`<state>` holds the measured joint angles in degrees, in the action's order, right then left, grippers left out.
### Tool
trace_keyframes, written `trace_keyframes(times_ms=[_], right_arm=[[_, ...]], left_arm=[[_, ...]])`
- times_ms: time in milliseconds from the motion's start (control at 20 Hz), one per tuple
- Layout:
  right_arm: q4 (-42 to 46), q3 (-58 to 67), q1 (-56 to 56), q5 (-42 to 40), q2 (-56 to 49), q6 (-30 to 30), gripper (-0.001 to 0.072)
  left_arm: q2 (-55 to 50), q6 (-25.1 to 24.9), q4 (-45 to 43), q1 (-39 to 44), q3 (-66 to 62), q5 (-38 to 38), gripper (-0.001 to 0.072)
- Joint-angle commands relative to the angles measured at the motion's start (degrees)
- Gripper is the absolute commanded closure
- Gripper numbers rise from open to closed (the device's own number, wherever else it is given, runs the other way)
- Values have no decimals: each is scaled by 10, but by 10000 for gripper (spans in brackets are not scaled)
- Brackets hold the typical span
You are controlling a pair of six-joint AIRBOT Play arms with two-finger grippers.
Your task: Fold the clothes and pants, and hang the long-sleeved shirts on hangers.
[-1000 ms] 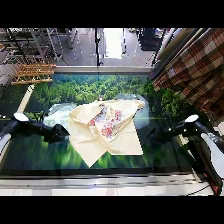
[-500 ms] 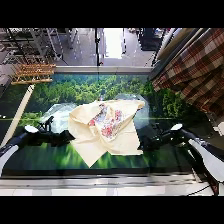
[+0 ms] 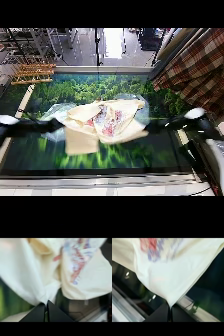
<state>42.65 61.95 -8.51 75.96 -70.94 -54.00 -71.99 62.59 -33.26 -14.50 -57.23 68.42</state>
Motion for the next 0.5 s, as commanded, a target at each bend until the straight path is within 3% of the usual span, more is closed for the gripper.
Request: trace_keyframes(times_ms=[0,100,300,400,450], right_arm=[[34,158,-40,5,170,-49,696],[103,276,-74,-34,256,-71,696],[223,476,-111,-110,340,-79,696],[249,562,-111,-129,340,-79,696],[249,592,-111,-142,337,-79,696]], left_arm=[[100,-40,252,-123,-124,168,702],[146,-42,526,-211,-199,158,701],[198,-56,1000,-349,-292,55,701],[210,-65,1101,-402,-316,26,700],[211,-65,1107,-416,-322,24,700]])
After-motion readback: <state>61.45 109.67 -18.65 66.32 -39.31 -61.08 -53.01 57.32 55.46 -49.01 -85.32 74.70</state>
